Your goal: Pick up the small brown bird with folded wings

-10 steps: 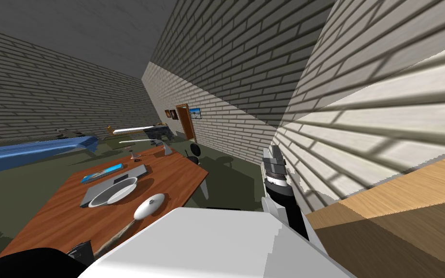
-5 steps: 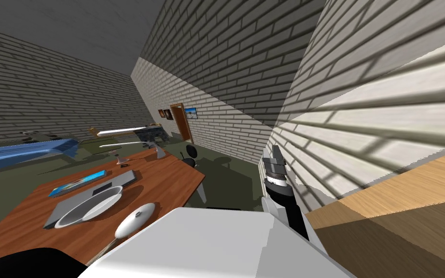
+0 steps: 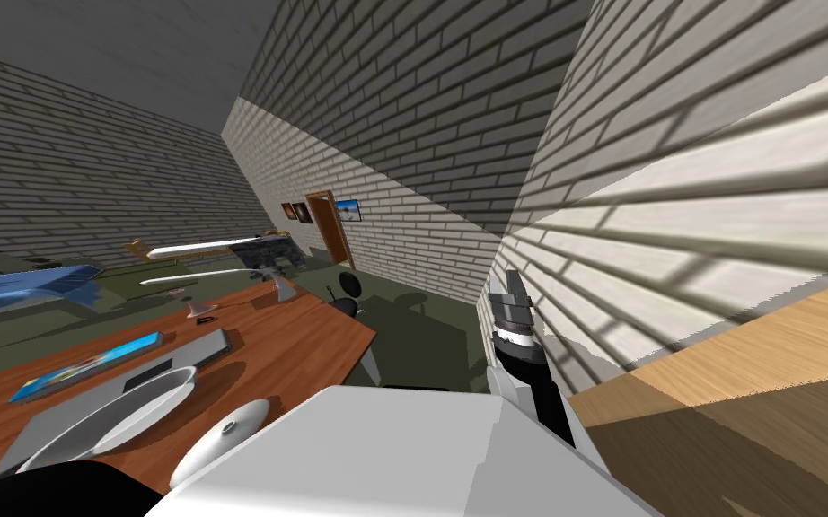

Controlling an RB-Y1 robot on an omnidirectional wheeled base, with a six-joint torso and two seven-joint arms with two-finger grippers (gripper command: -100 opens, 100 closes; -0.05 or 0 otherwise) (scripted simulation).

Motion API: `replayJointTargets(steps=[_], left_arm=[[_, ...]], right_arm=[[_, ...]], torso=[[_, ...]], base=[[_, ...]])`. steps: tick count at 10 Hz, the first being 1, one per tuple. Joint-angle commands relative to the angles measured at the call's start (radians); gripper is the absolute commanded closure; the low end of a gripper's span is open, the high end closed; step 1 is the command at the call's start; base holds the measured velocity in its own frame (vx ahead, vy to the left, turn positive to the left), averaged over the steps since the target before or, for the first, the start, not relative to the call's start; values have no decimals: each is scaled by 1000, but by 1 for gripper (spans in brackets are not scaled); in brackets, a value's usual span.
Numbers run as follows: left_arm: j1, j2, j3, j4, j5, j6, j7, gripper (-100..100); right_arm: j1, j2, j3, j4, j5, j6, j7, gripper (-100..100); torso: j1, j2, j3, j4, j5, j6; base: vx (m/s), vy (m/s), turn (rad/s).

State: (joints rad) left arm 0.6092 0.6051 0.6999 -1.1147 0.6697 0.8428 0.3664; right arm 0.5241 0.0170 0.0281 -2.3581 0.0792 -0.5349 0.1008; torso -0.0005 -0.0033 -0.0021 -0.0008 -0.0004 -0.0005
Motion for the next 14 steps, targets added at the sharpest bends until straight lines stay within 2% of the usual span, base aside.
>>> replayJointTargets(steps=[1, 3, 5, 6, 7, 8, 12, 13, 14], left_arm=[[-1, 3, 11, 23, 9, 36, 18, -100], [-4, 3, 19, 49, 19, 68, 32, -100], [-13, -14, 18, 80, 32, 100, 47, -100], [-6, -8, 21, 63, 29, 96, 44, -100], [-7, -10, 21, 64, 30, 99, 46, 0], [-25, -23, 32, 89, 18, 80, 9, -100], [-62, -51, 56, 138, -5, 43, -65, -100], [-55, -46, 52, 131, 1, 50, -50, -100], [-56, -46, 53, 133, 0, 48, -56, 100]], right_arm=[[0, 0, 0, 0, 0, 0, 0, 0], [0, 0, 0, 0, 0, 0, 0, 0], [0, 0, 0, 0, 0, 0, 0, 0], [0, 0, 0, 0, 0, 0, 0, 0], [0, 0, 0, 0, 0, 0, 0, 0], [0, 0, 0, 0, 0, 0, 0, 0], [0, 0, 0, 0, 0, 0, 0, 0], [0, 0, 0, 0, 0, 0, 0, 0], [0, 0, 0, 0, 0, 0, 0, 0]], torso=[[0, 0, 0, 0, 0, 0], [1, 1, 0, 0, 0, 0], [2, 0, 0, 0, 1, 0], [4, 0, 0, 0, 1, 0], [2, 2, 1, 0, 1, 0], [0, 4, 2, 1, 0, 0], [1, 2, 1, 0, 0, 0], [1, 2, 1, 0, 0, -1], [0, 3, 2, 1, 0, 0]], base=[[68, 31, -85], [55, 26, -69], [74, 71, -64], [25, 45, -15], [5, 8, -1], [42, 29, 105], [55, 37, 91], [21, 16, 17], [0, 0, 0]])
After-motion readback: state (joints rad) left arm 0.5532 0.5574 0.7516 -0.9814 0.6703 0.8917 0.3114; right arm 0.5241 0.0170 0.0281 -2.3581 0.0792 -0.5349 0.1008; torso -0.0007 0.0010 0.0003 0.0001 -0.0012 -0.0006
